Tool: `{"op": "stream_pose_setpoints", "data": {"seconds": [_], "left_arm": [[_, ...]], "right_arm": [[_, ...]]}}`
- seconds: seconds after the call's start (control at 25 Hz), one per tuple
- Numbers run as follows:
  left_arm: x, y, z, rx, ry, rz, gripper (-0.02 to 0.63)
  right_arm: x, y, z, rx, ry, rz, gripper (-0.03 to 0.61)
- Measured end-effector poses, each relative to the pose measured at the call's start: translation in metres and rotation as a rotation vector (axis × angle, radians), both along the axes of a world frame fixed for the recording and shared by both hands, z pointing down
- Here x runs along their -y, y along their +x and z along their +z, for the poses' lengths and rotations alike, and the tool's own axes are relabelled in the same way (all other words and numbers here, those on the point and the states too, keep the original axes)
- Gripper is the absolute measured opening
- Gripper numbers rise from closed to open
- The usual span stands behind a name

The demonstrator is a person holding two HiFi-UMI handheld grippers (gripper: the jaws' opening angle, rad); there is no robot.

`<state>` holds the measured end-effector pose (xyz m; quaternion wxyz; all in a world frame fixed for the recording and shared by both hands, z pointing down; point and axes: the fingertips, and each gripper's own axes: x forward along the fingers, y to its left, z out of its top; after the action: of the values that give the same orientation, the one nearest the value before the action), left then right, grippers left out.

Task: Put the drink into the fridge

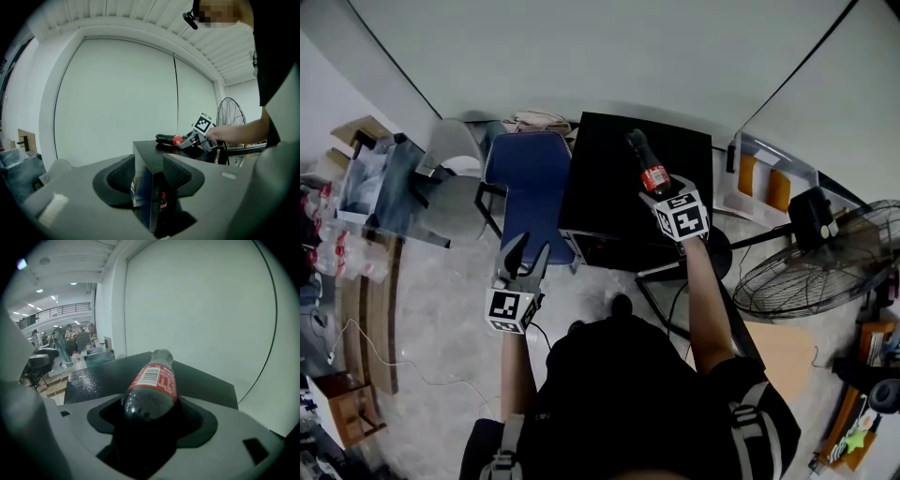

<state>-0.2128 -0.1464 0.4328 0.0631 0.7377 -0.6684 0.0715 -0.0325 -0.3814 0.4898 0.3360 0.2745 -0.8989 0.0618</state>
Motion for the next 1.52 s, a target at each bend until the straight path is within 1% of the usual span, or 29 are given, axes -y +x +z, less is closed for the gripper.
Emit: {"op": "stream_pose_setpoints", "data": {"seconds": [0.36, 0.48, 0.76, 0.92, 1.08, 1.28, 1.52], "left_arm": [[0.002, 0.002, -0.007, 0.001, 0.023, 0.004, 0.183], [0.001, -0.001, -0.009, 0.006, 0.027, 0.001, 0.179], [-0.006, -0.006, -0.01, 0.003, 0.035, -0.002, 0.178], [-0.012, -0.006, -0.012, 0.003, 0.04, 0.008, 0.178], [-0.016, -0.005, -0.014, -0.004, 0.047, 0.024, 0.176], [-0.028, -0.008, -0.014, -0.004, 0.057, 0.041, 0.176], [-0.052, -0.013, -0.013, -0.013, 0.057, 0.064, 0.176]], "right_arm": [[0.002, 0.0, -0.001, -0.002, 0.024, 0.016, 0.319], [0.001, -0.001, -0.002, -0.012, 0.049, 0.015, 0.318], [-0.006, -0.002, -0.01, 0.005, 0.1, 0.012, 0.318], [-0.015, -0.004, -0.019, 0.036, 0.102, 0.0, 0.318], [-0.024, -0.002, -0.025, 0.031, 0.124, 0.006, 0.318], [-0.039, 0.002, -0.03, 0.036, 0.139, 0.03, 0.318], [-0.065, 0.008, -0.04, 0.067, 0.167, 0.071, 0.319]]}}
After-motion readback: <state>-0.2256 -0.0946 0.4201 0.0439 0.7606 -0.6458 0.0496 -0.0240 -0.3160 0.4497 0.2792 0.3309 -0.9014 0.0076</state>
